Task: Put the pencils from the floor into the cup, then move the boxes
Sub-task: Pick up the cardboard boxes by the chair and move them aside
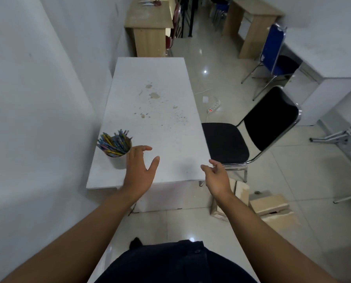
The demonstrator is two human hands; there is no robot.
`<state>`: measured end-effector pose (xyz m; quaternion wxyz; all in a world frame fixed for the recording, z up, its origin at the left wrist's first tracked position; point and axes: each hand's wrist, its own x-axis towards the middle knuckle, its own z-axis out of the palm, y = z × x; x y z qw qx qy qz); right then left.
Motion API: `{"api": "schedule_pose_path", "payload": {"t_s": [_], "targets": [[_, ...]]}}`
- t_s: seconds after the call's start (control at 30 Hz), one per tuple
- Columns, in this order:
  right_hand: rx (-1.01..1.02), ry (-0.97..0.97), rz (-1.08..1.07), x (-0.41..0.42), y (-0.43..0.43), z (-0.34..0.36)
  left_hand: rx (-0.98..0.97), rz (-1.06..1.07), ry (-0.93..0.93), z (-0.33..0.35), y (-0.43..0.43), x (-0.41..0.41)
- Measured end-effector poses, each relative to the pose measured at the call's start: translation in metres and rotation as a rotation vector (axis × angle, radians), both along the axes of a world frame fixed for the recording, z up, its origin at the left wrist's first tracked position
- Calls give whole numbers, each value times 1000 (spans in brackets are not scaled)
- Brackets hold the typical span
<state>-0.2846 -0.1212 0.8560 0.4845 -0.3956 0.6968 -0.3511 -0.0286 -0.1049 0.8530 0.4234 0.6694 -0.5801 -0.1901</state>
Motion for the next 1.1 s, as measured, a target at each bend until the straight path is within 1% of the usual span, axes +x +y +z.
{"api": "schedule_pose_path", "payload": {"t_s": [0.17,0.3,0.43,0.57,0.67,0.8,0.9,1.0,1.1], "targets": [[-27,52,32,-103,54,11,87,13,146,-4,44,-108],[21,49,-55,-189,97,3,152,-74,162,-23,82,-195],[73,2,-117,-254,128,-7,328,-139,229,-28,111,-264],[108,-58,-176,-293,137,-17,373,-204,152,-27,124,-294],[129,-115,-237,-308,131,-25,422,-163,134,-28,123,-299],[154,-135,-226,-323,114,-35,447,-137,104,-38,108,-308],[144,-117,-219,-340,93,-34,477,-155,132,-47,77,-328],[134,-47,-199,-361,71,-25,487,-187,161,-47,41,-357],[137,-19,-185,-380,52,-22,482,-217,171,-45,11,-382]]}}
